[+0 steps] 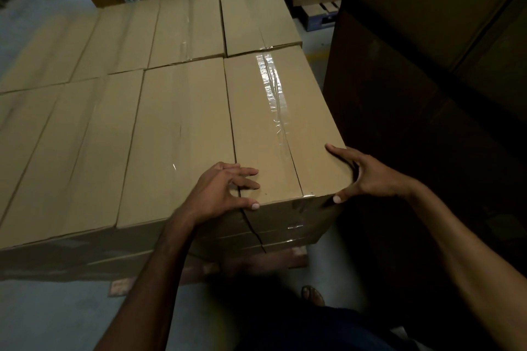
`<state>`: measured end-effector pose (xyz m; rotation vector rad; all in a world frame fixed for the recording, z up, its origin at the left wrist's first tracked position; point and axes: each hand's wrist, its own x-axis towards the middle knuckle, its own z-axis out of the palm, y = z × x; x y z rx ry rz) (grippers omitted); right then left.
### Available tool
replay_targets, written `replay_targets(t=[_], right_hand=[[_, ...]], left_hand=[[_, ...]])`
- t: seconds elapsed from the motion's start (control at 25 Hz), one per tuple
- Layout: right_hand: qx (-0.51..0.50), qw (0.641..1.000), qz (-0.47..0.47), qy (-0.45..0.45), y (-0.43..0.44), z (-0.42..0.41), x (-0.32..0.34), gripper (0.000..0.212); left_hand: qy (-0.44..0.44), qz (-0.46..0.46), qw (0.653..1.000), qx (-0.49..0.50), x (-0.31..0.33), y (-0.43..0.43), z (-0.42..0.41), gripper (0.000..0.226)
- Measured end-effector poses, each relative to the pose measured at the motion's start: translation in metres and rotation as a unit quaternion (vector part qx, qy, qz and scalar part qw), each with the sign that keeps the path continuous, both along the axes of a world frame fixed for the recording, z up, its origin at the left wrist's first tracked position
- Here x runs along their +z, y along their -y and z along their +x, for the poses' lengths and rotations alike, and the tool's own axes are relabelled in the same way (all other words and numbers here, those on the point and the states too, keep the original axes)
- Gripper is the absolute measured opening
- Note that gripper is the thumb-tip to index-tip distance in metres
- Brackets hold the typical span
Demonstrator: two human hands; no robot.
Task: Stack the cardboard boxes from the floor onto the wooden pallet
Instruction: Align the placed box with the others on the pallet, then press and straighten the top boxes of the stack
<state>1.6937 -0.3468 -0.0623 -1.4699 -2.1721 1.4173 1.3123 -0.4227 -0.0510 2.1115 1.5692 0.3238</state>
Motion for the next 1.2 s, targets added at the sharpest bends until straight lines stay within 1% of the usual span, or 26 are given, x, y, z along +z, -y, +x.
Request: replay_targets(t=[0.08, 0.16, 0.24, 0.32, 0.4, 0.44, 0.48, 0.56, 0.68, 0.76, 0.84, 1.0, 1.08, 1.2], right_hand=[[0.014, 0.999, -0.031, 0.006, -0.003, -0.002, 0.006, 0.12], [-0.01, 0.999, -0.051, 0.001, -0.008, -0.012, 0.011, 0.109], [-0.073, 0.997, -0.033, 0.0, -0.012, -0.028, 0.008, 0.098], [-0.134, 0.991, 0.006, 0.022, -0.013, -0.048, 0.001, 0.101], [-0.155, 0.985, 0.035, 0.07, -0.011, -0.064, -0.002, 0.1], [-0.156, 0.982, 0.048, 0.092, -0.01, -0.068, -0.002, 0.098], [-0.154, 0.981, 0.054, 0.107, -0.009, -0.068, -0.002, 0.098], [-0.145, 0.979, 0.061, 0.132, -0.012, -0.067, -0.001, 0.097], [-0.157, 0.972, 0.099, 0.143, -0.028, -0.076, -0.002, 0.093], [-0.174, 0.968, 0.124, 0.135, -0.05, -0.088, -0.001, 0.088], [-0.162, 0.966, 0.144, 0.139, -0.079, -0.102, 0.003, 0.086], [-0.127, 0.962, 0.186, 0.154, -0.161, -0.124, 0.002, 0.08], [-0.146, 0.962, 0.185, 0.138, -0.207, -0.135, -0.001, 0.082], [-0.191, 0.961, 0.175, 0.098, -0.28, -0.154, 0.0, 0.092]], left_hand=[[0.039, 0.001, 0.999, 0.014, -0.001, -0.002, -0.005, 0.06], [0.056, -0.006, 0.998, 0.035, -0.003, -0.006, -0.01, 0.071], [0.034, -0.008, 0.998, 0.055, -0.006, -0.009, -0.009, 0.085], [0.004, -0.031, 0.997, 0.073, -0.008, -0.01, -0.006, 0.104], [-0.032, -0.04, 0.996, 0.069, -0.01, -0.01, -0.003, 0.118], [-0.046, -0.037, 0.996, 0.066, -0.01, -0.01, -0.004, 0.12], [-0.056, -0.032, 0.996, 0.062, -0.01, -0.01, -0.005, 0.119], [-0.055, -0.017, 0.996, 0.067, -0.006, -0.012, -0.007, 0.108], [-0.022, 0.004, 0.994, 0.103, 0.002, -0.029, -0.009, 0.083], [0.0, 0.014, 0.992, 0.122, 0.004, -0.051, -0.006, 0.075], [-0.005, 0.023, 0.992, 0.121, 0.001, -0.079, -0.003, 0.072], [-0.052, 0.043, 0.988, 0.142, -0.009, -0.151, 0.007, 0.07], [-0.058, 0.048, 0.983, 0.166, -0.009, -0.195, 0.011, 0.069], [-0.09, 0.064, 0.971, 0.212, -0.012, -0.267, 0.008, 0.076]])
